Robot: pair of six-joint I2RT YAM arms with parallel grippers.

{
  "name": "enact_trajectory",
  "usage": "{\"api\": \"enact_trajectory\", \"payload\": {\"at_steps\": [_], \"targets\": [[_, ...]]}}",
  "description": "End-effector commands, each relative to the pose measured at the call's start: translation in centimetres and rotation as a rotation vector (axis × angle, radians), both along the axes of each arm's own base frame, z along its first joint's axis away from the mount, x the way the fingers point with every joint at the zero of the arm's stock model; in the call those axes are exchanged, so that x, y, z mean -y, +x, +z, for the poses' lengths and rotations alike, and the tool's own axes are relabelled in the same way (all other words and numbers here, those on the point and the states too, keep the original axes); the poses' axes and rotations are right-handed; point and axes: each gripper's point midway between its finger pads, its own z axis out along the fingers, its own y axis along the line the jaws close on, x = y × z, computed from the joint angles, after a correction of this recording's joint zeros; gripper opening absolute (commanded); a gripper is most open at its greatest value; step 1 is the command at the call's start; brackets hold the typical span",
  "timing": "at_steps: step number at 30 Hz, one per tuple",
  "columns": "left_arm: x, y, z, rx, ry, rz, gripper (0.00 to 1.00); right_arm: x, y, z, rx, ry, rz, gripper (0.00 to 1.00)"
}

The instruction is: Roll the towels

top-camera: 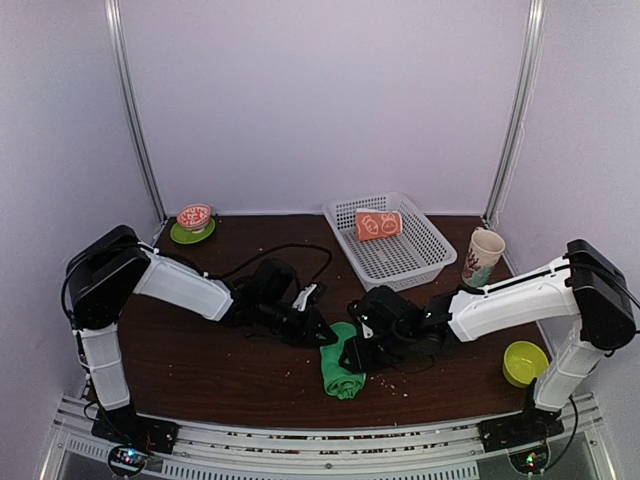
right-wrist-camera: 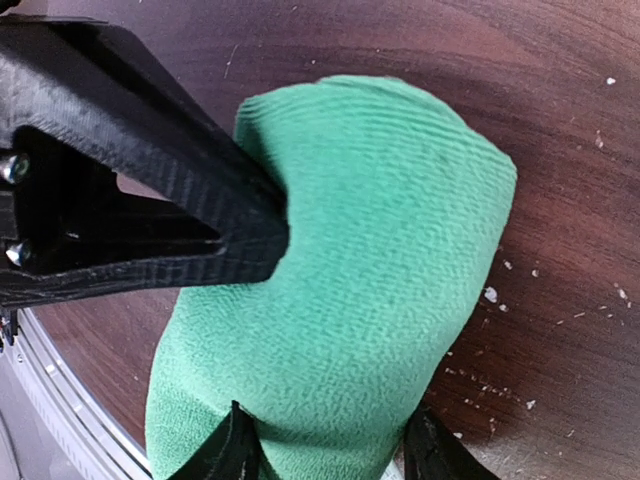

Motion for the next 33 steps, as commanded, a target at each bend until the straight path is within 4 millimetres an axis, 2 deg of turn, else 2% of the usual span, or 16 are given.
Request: {"api": "enact_trajectory", "payload": {"at_steps": [1,6,8,11,14,20,30,33], "targets": [[0.1,0.1,-2.8,-0.028,0.034,0.019,0.11,2.9,-2.0,-2.6,-0.046,-0.136,0.018,0.5],[0.0,0.1,-2.8,-0.03,0.023,0.031,0.11,2.4,-1.1,0.6,-0.023,-0.039,-0.055,0.59],[-0.1,0.1,-2.6,-0.02,0.026,0.032,0.11,2.2,-0.4,1.9,-0.027,0.009,-0.101,0.67],[-0.3,0.2,-2.4,-0.006,0.038,0.032,0.11,1.8,0.5,3.5,-0.046,0.083,-0.154,0.89],[-0.3,0.2,-2.5,-0.003,0.047,0.032,0.11,1.3,1.0,3.6,-0.093,0.122,-0.182,0.99],[-0.1,0.2,-2.3,0.001,0.037,0.032,0.1,0.4,0.6,1.2,-0.179,0.101,-0.18,0.98],[-0.2,-0.2,-2.6,0.002,0.04,0.022,0.1,-1.0,-0.6,-1.2,-0.249,0.066,-0.129,0.97],[-0.3,-0.3,-2.8,-0.001,0.042,0.023,0.1,-0.6,-0.3,-0.6,-0.225,0.085,-0.151,0.97]]}}
